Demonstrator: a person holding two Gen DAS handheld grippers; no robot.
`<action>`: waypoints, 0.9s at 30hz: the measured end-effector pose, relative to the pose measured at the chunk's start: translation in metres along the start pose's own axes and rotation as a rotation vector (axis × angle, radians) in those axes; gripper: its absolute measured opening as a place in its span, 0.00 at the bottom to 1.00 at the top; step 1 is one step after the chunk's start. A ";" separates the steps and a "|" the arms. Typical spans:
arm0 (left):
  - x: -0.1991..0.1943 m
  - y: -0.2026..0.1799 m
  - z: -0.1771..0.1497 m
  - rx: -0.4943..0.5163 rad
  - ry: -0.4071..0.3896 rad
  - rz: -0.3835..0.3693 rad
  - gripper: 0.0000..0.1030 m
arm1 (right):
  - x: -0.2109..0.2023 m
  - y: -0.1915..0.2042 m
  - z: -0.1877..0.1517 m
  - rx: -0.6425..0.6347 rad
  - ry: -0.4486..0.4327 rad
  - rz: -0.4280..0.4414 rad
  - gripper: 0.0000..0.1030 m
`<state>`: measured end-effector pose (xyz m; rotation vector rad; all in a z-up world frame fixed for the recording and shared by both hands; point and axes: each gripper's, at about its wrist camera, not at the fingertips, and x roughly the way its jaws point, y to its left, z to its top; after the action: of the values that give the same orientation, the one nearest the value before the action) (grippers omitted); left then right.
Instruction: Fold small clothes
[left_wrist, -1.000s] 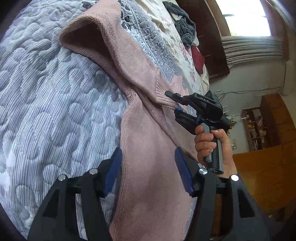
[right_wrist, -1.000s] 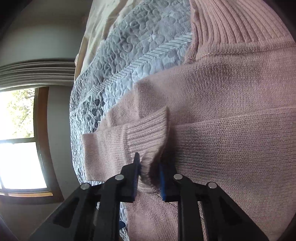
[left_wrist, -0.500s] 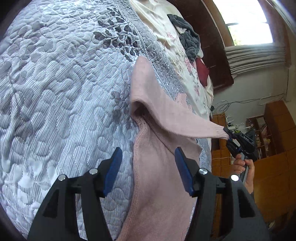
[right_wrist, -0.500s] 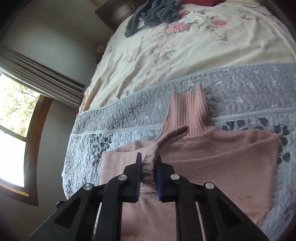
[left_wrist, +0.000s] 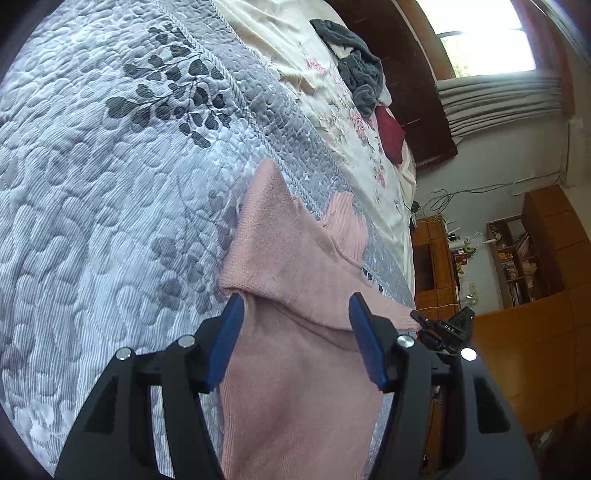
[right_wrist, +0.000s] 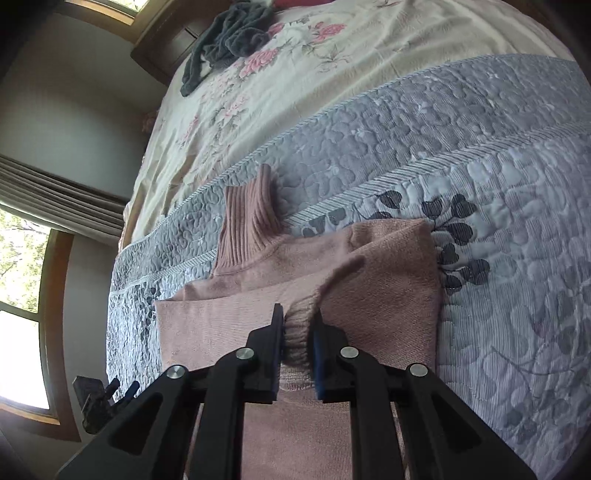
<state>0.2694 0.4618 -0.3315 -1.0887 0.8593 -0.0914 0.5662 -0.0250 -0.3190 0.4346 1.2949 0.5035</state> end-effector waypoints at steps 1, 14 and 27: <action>0.007 -0.003 0.004 0.009 0.012 -0.002 0.56 | 0.002 -0.006 -0.002 0.006 0.003 -0.002 0.13; 0.107 -0.017 0.033 0.077 0.177 0.060 0.56 | 0.032 -0.068 -0.029 0.033 0.014 0.007 0.16; 0.113 -0.019 0.052 0.067 0.171 0.010 0.56 | 0.020 -0.062 -0.001 0.005 -0.101 0.026 0.06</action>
<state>0.3866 0.4391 -0.3707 -1.0238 1.0081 -0.2060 0.5757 -0.0637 -0.3703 0.4760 1.1947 0.4943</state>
